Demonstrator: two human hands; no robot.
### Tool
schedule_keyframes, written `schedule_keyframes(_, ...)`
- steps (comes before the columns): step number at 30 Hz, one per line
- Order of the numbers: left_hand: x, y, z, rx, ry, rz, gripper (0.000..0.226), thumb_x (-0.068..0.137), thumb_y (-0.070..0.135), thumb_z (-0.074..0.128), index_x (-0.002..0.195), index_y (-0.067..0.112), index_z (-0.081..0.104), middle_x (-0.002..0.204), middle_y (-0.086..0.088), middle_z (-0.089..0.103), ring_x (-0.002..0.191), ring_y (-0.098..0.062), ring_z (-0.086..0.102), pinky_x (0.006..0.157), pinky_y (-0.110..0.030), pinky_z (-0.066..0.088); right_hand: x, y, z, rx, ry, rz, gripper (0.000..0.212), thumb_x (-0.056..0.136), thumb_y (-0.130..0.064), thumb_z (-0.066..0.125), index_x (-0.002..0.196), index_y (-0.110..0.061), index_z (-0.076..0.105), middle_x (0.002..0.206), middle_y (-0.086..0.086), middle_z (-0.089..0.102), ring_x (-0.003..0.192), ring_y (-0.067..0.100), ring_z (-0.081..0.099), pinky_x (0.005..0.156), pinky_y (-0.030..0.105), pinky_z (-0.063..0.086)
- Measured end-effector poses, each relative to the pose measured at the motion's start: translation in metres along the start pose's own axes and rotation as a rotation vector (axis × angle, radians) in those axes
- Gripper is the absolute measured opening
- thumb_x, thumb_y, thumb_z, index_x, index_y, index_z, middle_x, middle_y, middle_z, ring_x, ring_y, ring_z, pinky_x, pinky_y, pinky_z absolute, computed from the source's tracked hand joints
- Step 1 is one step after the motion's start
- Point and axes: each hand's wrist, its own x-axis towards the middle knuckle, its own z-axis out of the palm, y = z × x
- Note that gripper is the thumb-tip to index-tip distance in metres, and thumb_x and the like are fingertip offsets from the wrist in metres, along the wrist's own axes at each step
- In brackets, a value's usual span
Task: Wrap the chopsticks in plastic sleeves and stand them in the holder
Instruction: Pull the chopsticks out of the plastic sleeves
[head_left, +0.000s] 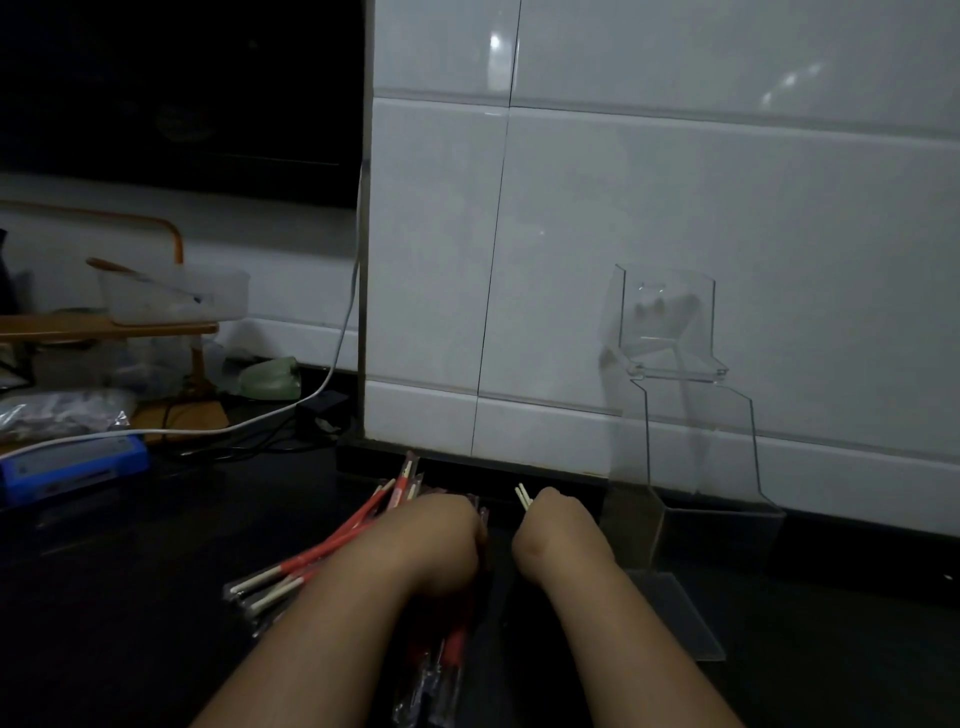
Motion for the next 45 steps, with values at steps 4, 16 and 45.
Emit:
schedule_keyframes(4, 0.001, 0.000, 0.001, -0.003, 0.012, 0.003, 0.032, 0.088, 0.014, 0.055, 0.111, 0.025, 0.075, 0.113, -0.003, 0.071, 0.104, -0.020, 0.065, 0.098, -0.037, 0.051, 0.000, 0.000, 0.000, -0.067, -0.011, -0.040, 0.041, 0.091, -0.010, 0.056, 0.131, -0.010, 0.044, 0.133, 0.015, 0.050, 0.120, 0.033, 0.051, 0.093, 0.039, 0.046)
schedule_keyframes(16, -0.001, 0.007, 0.001, 0.046, 0.014, 0.009, 0.036, 0.091, 0.009, 0.052, 0.118, 0.021, 0.072, 0.122, -0.007, 0.067, 0.110, -0.023, 0.063, 0.098, -0.037, 0.051, 0.003, 0.002, -0.007, -0.153, -0.077, -0.027, 0.034, 0.089, -0.007, 0.060, 0.124, -0.007, 0.061, 0.129, 0.014, 0.060, 0.117, 0.031, 0.058, 0.090, 0.036, 0.049)
schedule_keyframes(45, 0.008, -0.047, -0.005, -0.003, 0.328, -0.498, 0.022, 0.084, 0.032, 0.062, 0.104, 0.023, 0.065, 0.106, -0.004, 0.067, 0.099, -0.025, 0.064, 0.084, -0.033, 0.051, -0.005, -0.005, -0.011, -0.048, 0.040, -0.176, 0.037, 0.087, -0.003, 0.061, 0.123, -0.014, 0.065, 0.125, 0.008, 0.062, 0.114, 0.025, 0.060, 0.091, 0.030, 0.050)
